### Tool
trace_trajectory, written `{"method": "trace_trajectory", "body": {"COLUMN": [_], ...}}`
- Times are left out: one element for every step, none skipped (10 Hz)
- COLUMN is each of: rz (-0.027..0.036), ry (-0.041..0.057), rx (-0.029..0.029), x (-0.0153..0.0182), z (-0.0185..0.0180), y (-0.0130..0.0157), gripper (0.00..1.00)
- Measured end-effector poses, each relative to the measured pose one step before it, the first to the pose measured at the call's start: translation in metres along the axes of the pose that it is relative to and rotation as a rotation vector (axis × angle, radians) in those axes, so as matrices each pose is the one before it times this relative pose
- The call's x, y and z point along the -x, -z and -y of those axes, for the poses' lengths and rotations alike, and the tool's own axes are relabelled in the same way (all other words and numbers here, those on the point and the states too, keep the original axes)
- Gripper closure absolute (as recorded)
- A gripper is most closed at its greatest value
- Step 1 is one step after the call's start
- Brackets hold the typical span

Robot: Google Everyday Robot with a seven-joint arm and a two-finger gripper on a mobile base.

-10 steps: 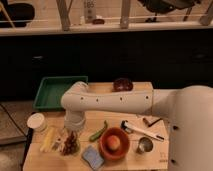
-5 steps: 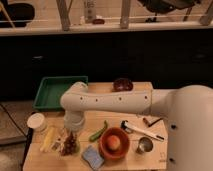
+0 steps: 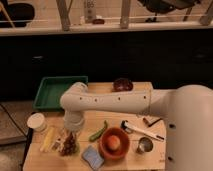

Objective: Place grapes in plastic cup

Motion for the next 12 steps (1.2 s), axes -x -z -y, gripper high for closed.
{"method": "trace_trajectory", "body": {"rz": [0.00218, 0.00165, 0.00115, 0.00168, 0.00175, 0.00107, 0.00097, 0.00177, 0.00178, 0.00069, 0.00187, 0.00259], "ry": [-0.00112, 0.00053, 0.00133, 0.00192, 0.00201, 0.00164, 0.00141, 0.00278, 0.00172, 0.00097, 0.00096, 0.00098], "rx": [-0.00043, -0.00029, 0.00025, -0.00061, 0.00068, 0.00047, 0.00019, 0.00007, 0.00002, -0.00036, 0.00042, -0.00008], "x": [-0.00069, -0.00034, -0.00003, 0.00016, -0.00018, -0.00035, -0.00019, 0.00016, -0.00001, -0.00009, -0.00033, -0.00028], "z": [-0.00018, 0.00038, 0.00047, 0.00091, 0.00078, 0.00078, 0.00079, 0.00131, 0.00116, 0.00113, 0.00087, 0.00073], "y": [-0.00037, -0.00039, -0.00044, -0.00038, -0.00062, -0.00019, -0.00028, -0.00035, -0.00059, 0.00011, -0.00034, -0.00023], "gripper": [0.99, 0.99, 0.99, 0.99, 0.95, 0.94, 0.94, 0.94, 0.90, 0.89, 0.89, 0.89]}}
